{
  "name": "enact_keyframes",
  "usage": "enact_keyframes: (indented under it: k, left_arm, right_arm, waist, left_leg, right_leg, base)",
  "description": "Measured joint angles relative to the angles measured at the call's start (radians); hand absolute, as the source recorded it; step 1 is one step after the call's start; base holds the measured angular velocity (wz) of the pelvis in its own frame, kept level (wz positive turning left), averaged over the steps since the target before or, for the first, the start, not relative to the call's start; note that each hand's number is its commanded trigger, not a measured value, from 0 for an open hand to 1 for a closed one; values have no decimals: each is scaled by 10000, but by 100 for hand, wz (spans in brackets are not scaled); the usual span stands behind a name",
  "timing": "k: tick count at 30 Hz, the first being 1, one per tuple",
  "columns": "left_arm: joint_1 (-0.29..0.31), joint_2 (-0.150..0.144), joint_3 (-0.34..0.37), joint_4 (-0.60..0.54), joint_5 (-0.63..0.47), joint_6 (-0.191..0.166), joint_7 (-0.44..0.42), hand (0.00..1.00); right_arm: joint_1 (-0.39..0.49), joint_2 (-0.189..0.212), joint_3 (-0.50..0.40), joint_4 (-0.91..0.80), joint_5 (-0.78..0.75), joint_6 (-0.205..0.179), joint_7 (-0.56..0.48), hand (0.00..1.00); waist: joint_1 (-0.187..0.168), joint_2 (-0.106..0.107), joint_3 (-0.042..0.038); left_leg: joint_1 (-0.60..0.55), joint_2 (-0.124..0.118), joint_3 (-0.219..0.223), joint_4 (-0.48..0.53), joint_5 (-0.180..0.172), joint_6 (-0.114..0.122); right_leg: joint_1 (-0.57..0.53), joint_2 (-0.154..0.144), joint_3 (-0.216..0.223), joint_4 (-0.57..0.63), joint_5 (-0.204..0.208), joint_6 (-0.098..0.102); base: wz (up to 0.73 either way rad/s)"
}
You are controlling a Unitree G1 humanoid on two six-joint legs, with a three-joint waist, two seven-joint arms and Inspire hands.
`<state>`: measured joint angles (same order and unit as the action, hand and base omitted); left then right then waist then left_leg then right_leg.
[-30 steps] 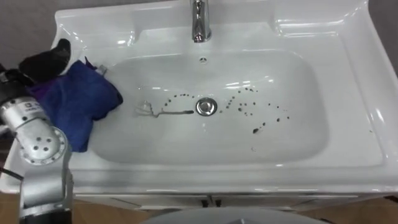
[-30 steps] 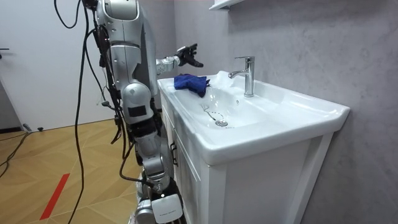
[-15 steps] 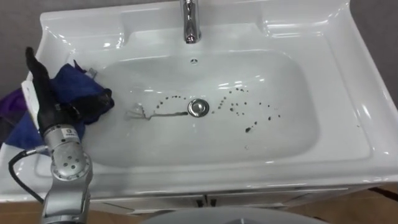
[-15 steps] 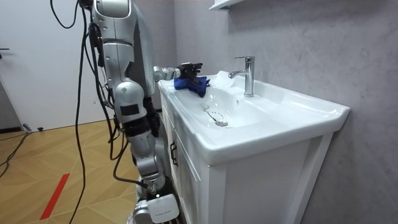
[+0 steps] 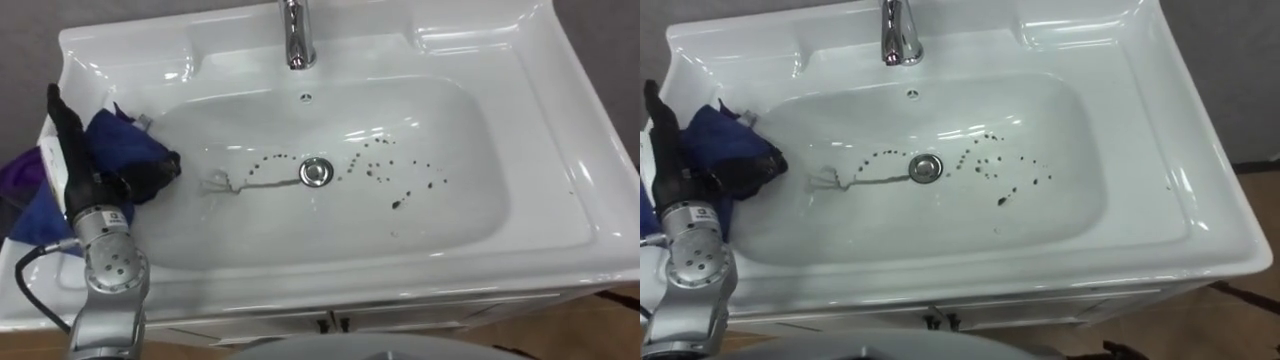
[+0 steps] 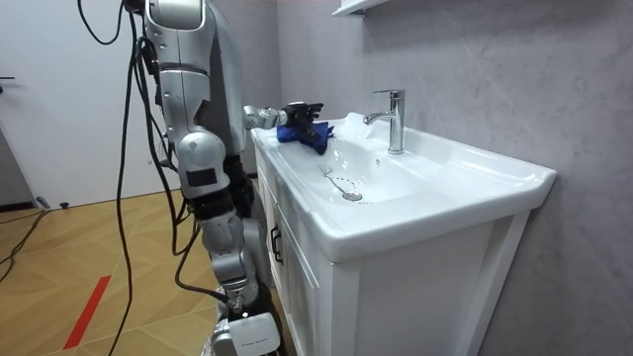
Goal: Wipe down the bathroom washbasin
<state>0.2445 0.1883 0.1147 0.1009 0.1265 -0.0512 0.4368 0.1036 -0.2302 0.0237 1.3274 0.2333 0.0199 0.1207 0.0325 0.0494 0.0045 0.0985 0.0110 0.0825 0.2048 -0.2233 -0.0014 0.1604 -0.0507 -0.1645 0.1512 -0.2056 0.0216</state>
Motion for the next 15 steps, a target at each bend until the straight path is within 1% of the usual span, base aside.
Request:
enact_keyframes:
  k: [3, 8, 9, 12, 14, 15]
  left_arm:
    - [28, 0, -1, 106, 227, 70, 183, 0]
    - [246, 0, -7, 184, 661, 233, 210, 0]
    - [275, 0, -9, 252, 736, 232, 279, 0]
    - [274, 0, -11, 828, 1104, 223, 460, 0]
    - [264, 0, -17, 1002, 1344, 204, 617, 0]
    - [183, 0, -17, 1178, 1569, 175, 706, 0]
  right_arm:
    - [132, -6, 42, -122, 104, 31, -8, 0]
    - [168, 16, 118, -183, 96, 34, -84, 0]
    - [164, 18, 144, -206, 88, 35, -84, 0]
    - [192, 11, 144, -336, -1, 36, -108, 0]
    - [203, 13, 145, -355, 9, 37, -107, 0]
    - [204, 12, 149, -353, 17, 39, -107, 0]
  waist:
    - [2, 9, -5]
    - [-9, -26, 6]
    - [-6, -62, -12]
    - [-14, -41, -25]
    - [-16, -40, -29]
    - [-19, -60, -16]
  left_leg:
    - [16, 1, -4, -1, 0, 0]
    - [163, 0, -4, -23, 1, 1]
    - [176, 0, -4, -35, 1, 1]
    - [187, 0, 3, -42, 1, 0]
    - [192, 4, -7, -40, 1, -1]
    - [192, 4, -12, -36, 1, -1]
  right_leg:
    - [22, 2, -3, -1, 0, 0]
    - [145, 2, 4, -10, 0, 0]
    - [153, 3, 4, -7, 0, 1]
    - [160, 5, 11, -2, 0, 0]
    - [163, 12, 7, 1, 1, -2]
    - [164, 11, 3, 1, 3, -5]
  base:
    - [0]
    - [0]
    - [0]
    - [0]
    - [0]
    - [0]
